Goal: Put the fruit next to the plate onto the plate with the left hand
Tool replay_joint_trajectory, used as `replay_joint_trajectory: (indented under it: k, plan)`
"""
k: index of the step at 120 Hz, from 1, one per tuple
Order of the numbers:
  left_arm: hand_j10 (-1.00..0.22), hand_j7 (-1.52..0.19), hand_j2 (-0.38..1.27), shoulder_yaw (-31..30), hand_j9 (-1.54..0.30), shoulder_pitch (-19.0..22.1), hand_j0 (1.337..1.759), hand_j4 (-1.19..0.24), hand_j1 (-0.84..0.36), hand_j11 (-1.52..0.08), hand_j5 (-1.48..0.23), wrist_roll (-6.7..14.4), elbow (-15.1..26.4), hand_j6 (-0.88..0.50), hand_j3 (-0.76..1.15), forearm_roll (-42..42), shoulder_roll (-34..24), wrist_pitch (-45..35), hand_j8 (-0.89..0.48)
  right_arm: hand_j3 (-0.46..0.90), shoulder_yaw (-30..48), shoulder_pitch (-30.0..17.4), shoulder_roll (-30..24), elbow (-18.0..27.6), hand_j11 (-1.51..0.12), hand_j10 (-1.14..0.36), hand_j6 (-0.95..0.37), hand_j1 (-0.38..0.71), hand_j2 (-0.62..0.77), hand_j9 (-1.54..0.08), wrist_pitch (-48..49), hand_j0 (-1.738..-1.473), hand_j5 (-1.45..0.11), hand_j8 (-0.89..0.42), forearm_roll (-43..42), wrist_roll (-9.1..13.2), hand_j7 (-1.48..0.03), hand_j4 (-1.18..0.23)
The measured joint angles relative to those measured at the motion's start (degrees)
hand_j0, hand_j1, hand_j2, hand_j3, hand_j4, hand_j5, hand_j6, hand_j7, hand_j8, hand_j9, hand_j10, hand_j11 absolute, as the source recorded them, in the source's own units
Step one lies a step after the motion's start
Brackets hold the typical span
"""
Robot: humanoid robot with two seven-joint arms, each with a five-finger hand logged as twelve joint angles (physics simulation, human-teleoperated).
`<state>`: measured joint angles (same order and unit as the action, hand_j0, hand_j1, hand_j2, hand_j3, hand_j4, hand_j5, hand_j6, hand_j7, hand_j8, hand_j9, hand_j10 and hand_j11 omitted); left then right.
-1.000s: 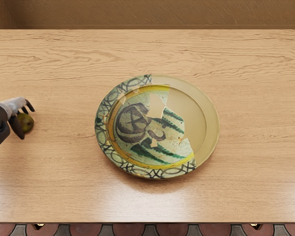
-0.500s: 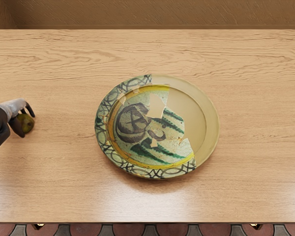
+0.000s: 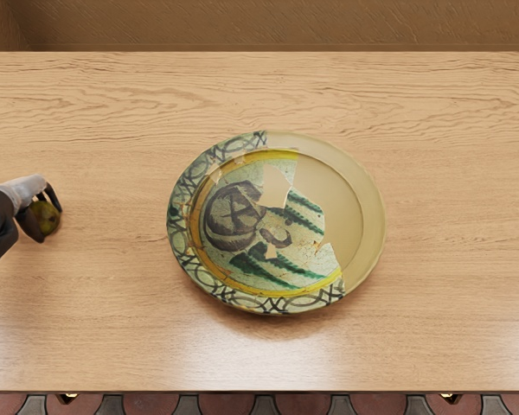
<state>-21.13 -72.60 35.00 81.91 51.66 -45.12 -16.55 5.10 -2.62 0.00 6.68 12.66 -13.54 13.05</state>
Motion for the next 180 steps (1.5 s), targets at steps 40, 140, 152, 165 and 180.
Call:
replay_joint_trajectory:
  k: [40,140,152,165,180]
  plan:
    - [-0.42,-0.85,0.24,4.3,-0.86,0.0,1.653,-0.55,-0.25,-0.87,-0.86,0.0,-0.3,-0.36,0.00,-2.3,-1.2,-0.1,-0.31,0.00,0.0,0.0,0.0,0.0,-0.03,-0.02,-0.02,-0.32,0.00,-0.03,0.0,-1.658,-0.03,-0.02,0.0,0.0,-0.03,-0.02]
    - [-0.46,-0.86,0.42,29.4,-0.84,-0.9,1.657,-0.57,-0.31,-0.84,-0.88,0.0,-0.3,-0.35,0.00,-10.5,11.9,0.4,-0.30,0.00,0.0,0.0,0.0,0.0,-0.03,-0.02,-0.02,-0.32,0.00,-0.03,0.0,-1.658,-0.03,-0.02,0.0,0.0,-0.03,-0.02]
    - [-0.49,-0.86,0.48,30.3,-0.84,-0.9,1.658,-0.58,-0.34,-0.83,-0.88,0.0,-0.3,-0.36,0.00,-10.5,14.5,0.3,-0.30,0.00,0.0,0.0,0.0,0.0,-0.03,-0.02,-0.02,-0.32,0.00,-0.03,0.0,-1.658,-0.03,-0.02,0.0,0.0,-0.03,-0.02]
    - [-0.53,-0.86,0.58,31.1,-0.84,-0.9,1.658,-0.58,-0.37,-0.83,-0.89,0.0,-0.3,-0.36,0.00,-10.4,17.7,0.4,-0.31,0.00,0.0,0.0,0.0,0.0,-0.03,-0.02,-0.02,-0.32,0.00,-0.03,0.0,-1.658,-0.03,-0.02,0.0,0.0,-0.03,-0.02]
    - [-0.54,-0.87,0.62,31.4,-0.84,-0.9,1.658,-0.60,-0.40,-0.84,-0.89,0.0,-0.3,-0.38,0.00,-10.5,22.2,0.3,-0.32,0.00,0.0,0.0,0.0,0.0,-0.03,-0.02,-0.02,-0.32,0.00,-0.03,0.0,-1.658,-0.03,-0.02,0.0,0.0,-0.03,-0.02]
